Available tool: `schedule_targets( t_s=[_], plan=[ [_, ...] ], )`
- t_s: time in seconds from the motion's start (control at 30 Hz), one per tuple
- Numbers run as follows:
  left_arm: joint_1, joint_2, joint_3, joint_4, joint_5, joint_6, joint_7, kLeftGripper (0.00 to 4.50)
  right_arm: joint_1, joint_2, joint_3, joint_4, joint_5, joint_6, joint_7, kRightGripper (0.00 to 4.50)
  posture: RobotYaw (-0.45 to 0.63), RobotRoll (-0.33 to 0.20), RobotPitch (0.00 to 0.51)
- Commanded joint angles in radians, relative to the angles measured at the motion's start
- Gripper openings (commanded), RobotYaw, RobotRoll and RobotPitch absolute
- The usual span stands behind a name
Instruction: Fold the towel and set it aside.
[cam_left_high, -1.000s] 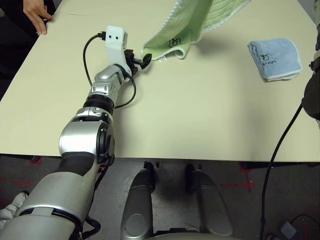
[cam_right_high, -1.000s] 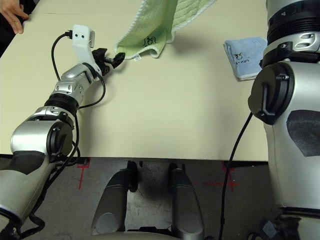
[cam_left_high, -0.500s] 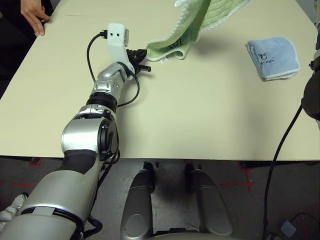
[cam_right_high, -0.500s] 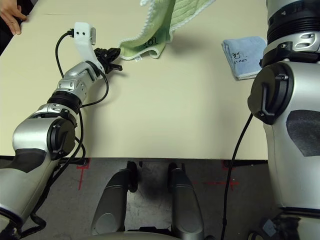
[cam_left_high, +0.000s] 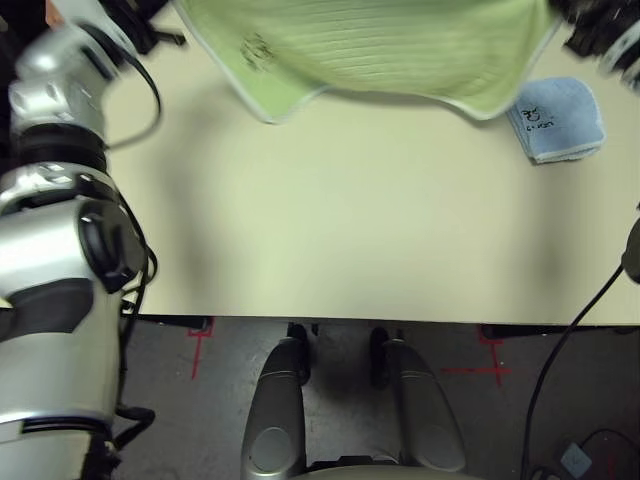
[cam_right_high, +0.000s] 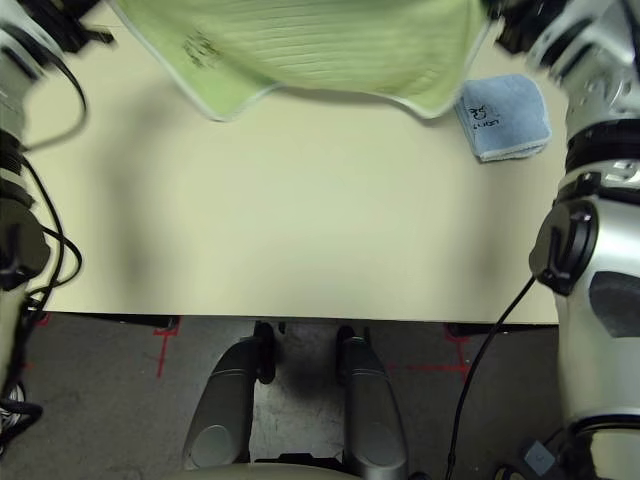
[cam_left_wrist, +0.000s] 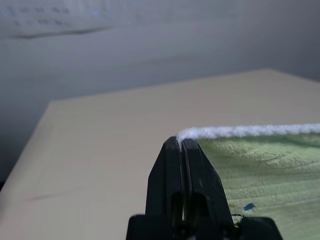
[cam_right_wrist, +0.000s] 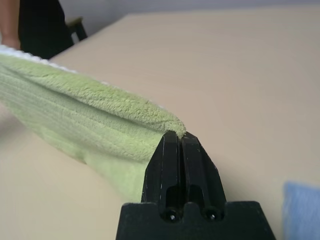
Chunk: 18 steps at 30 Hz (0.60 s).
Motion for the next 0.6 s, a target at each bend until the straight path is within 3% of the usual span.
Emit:
schedule_targets(
  t_s=[0.03, 0.23, 0.37, 0.5, 0.6],
  plan=[
    [0.017, 0.043, -0.017, 0.022, 0.012, 0.047, -0.032, 0.03, 0.03, -0.051, -0.012, -0.017, 0.006, 0.065, 0.005, 0.0, 0.08, 0.0, 0.329],
    [0.029, 0.04, -0.059, 0.02, 0.014, 0.129, -0.127, 0.03, -0.002, -0.061, 0.004, -0.017, -0.007, 0.095, 0.03, 0.0, 0.06, 0.0, 0.334],
    [0.023, 0.041, -0.054, 0.05, 0.007, 0.18, -0.127, 0.03, -0.069, -0.087, 0.014, 0.014, 0.007, 0.206, 0.139, 0.0, 0.06, 0.0, 0.341],
    [0.015, 0.04, -0.096, 0.093, 0.034, 0.312, -0.171, 0.03, -0.131, -0.119, 0.138, 0.068, -0.08, 0.331, 0.314, 0.0, 0.06, 0.0, 0.353],
    [0.018, 0.022, -0.136, 0.125, 0.071, 0.354, -0.162, 0.03, -0.14, -0.105, 0.202, 0.109, -0.168, 0.216, 0.242, 0.0, 0.07, 0.0, 0.363]
  ],
)
